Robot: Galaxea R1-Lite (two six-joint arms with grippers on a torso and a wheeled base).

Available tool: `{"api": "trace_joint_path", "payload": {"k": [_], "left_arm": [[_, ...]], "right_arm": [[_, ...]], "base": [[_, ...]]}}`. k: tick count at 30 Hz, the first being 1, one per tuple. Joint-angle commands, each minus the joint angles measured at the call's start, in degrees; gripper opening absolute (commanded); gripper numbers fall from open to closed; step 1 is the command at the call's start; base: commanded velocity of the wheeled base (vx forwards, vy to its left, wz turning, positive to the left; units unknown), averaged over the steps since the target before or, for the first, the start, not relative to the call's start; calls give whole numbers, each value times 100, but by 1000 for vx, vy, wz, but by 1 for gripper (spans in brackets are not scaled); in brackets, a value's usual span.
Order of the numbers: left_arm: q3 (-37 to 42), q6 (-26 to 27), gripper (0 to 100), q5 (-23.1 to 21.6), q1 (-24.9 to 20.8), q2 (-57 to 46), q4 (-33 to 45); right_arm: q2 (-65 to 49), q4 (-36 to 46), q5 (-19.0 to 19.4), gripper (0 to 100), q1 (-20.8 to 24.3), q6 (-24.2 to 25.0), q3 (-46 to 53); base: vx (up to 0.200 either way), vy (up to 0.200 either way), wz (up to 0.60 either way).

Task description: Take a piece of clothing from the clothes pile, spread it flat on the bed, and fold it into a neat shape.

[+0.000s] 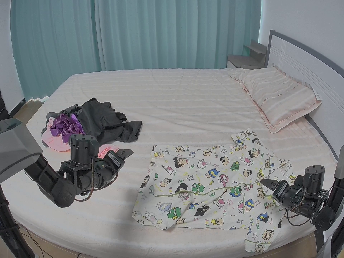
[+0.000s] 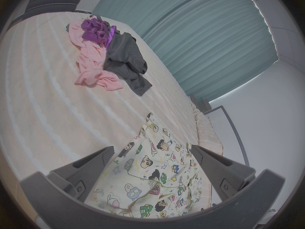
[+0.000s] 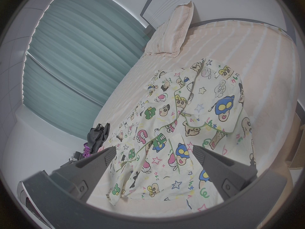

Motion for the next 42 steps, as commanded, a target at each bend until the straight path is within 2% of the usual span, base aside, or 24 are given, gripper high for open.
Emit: {"api": "trace_joint_path", "payload": {"k": [1, 5, 13, 19, 22, 25, 34, 42], "left_arm": [[-308, 2, 100, 5, -128, 477, 55], [-599, 20, 100, 14, -260, 793, 63], [-1469, 345, 100, 14, -304, 1453, 309], [-2427, 635, 100, -13, -277, 1997, 846], [-2664, 723, 100, -30, -277, 2156, 1074], [-3481, 1004, 100, 23, -269, 2692, 1549], [-5019, 1013, 100, 5, -260, 3465, 2551], [-5608, 995, 100, -4, -277, 3790, 2885]], "right_arm": [[-42, 1, -36, 100, 84, 5, 101], [-16, 1, -27, 100, 84, 13, 101], [-7, 1, -27, 100, 84, 13, 101], [-16, 10, -27, 100, 163, 13, 101], [-16, 10, -27, 100, 171, 13, 101], [-25, 10, -27, 100, 163, 22, 101], [-51, 1, -36, 100, 207, 216, 101], [-51, 1, -36, 100, 224, 216, 101]], "base": [[200, 0, 0], [200, 0, 0], [0, 0, 0], [0, 0, 0], [0, 0, 0], [0, 0, 0], [0, 0, 0], [0, 0, 0]]}}
